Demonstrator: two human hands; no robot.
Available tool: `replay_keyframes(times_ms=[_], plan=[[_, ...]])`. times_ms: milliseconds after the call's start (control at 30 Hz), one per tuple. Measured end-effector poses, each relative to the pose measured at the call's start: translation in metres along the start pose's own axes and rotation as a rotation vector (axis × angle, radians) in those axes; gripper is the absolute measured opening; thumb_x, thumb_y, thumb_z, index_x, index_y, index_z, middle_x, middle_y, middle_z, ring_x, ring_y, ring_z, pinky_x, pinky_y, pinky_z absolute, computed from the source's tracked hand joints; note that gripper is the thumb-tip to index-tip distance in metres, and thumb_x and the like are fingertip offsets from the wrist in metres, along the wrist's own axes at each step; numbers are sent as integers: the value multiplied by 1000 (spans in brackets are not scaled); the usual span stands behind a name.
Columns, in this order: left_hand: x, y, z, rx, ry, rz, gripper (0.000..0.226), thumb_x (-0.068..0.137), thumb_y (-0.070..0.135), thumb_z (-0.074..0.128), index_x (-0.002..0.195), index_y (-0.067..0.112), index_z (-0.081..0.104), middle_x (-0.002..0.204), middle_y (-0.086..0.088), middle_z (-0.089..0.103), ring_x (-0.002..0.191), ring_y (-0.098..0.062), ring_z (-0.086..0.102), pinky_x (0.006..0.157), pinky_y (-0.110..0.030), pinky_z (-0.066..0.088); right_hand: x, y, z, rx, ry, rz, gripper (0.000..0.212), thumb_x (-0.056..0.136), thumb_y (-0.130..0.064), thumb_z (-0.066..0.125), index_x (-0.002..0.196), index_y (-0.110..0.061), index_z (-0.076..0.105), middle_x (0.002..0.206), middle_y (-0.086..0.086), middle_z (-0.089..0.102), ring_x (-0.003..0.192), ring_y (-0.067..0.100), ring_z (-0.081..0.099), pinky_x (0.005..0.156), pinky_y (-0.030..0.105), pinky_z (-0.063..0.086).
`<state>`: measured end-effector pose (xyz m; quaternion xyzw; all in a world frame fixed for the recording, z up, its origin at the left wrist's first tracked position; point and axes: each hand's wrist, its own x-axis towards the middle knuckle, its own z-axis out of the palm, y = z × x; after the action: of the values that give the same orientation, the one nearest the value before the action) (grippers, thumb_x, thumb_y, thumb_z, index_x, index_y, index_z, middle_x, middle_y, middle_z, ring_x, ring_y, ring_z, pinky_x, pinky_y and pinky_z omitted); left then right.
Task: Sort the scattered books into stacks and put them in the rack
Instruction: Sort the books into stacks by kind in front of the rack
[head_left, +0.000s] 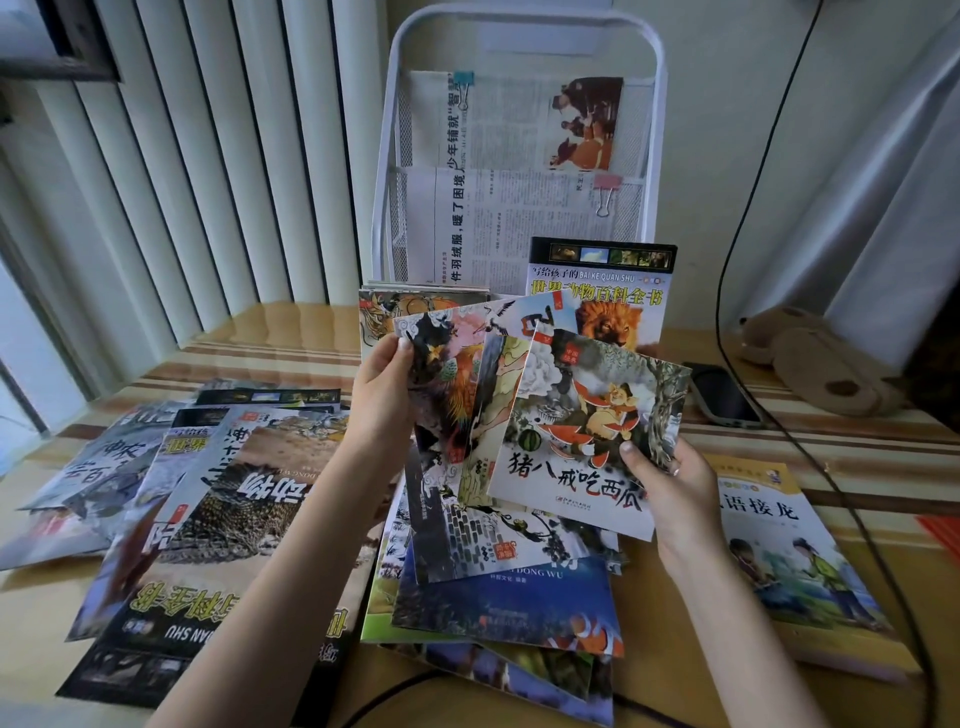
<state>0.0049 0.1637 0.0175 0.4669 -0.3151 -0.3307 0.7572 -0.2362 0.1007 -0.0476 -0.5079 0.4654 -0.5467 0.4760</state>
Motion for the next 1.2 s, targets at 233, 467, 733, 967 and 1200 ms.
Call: replay_keyframes(times_ms=[233, 467, 733, 967, 1200], plan=[[2, -3, -2, 16, 57, -8, 26, 102, 18, 39, 89, 14, 61, 87, -4, 64, 81, -21, 56, 81, -41, 41, 0, -1, 1, 16, 7, 10, 20, 85, -9, 67, 102, -19, 67, 100, -3, 72, 97, 16, 67, 90, 40, 52], [-8, -7, 12, -94, 27, -79, 41, 97, -2, 33, 117, 26, 57, 78, -9, 57, 64, -17, 54, 57, -32, 49, 1, 0, 4, 50, -27, 23, 20, 85, -10, 66, 102, -21, 64, 102, -3, 70, 97, 15, 66, 90, 41, 52], [-12, 2, 8, 291, -265, -21, 12, 90, 32, 56, 99, 28, 63, 100, -11, 65, 81, -23, 61, 66, -35, 50, 9, -17, 5, -78, -88, -92, 46, 85, -15, 68, 128, -13, 51, 125, 0, 60, 115, 17, 57, 103, 44, 43], [-4, 7, -3, 389, -197, -11, 13, 95, 21, 54, 100, 13, 62, 83, -1, 71, 76, -19, 69, 57, -33, 59, 19, -24, -15, -220, 0, -152, 65, 88, -16, 65, 144, -10, 33, 144, 2, 41, 130, 17, 38, 99, 27, 29], [-7, 3, 2, 290, -106, 6, 13, 98, 24, 48, 97, 25, 61, 81, 2, 68, 64, -8, 67, 51, -26, 54, 17, -21, -19, -210, -58, -101, 64, 89, -16, 64, 144, -10, 32, 143, 0, 40, 129, 14, 37, 101, 31, 31]])
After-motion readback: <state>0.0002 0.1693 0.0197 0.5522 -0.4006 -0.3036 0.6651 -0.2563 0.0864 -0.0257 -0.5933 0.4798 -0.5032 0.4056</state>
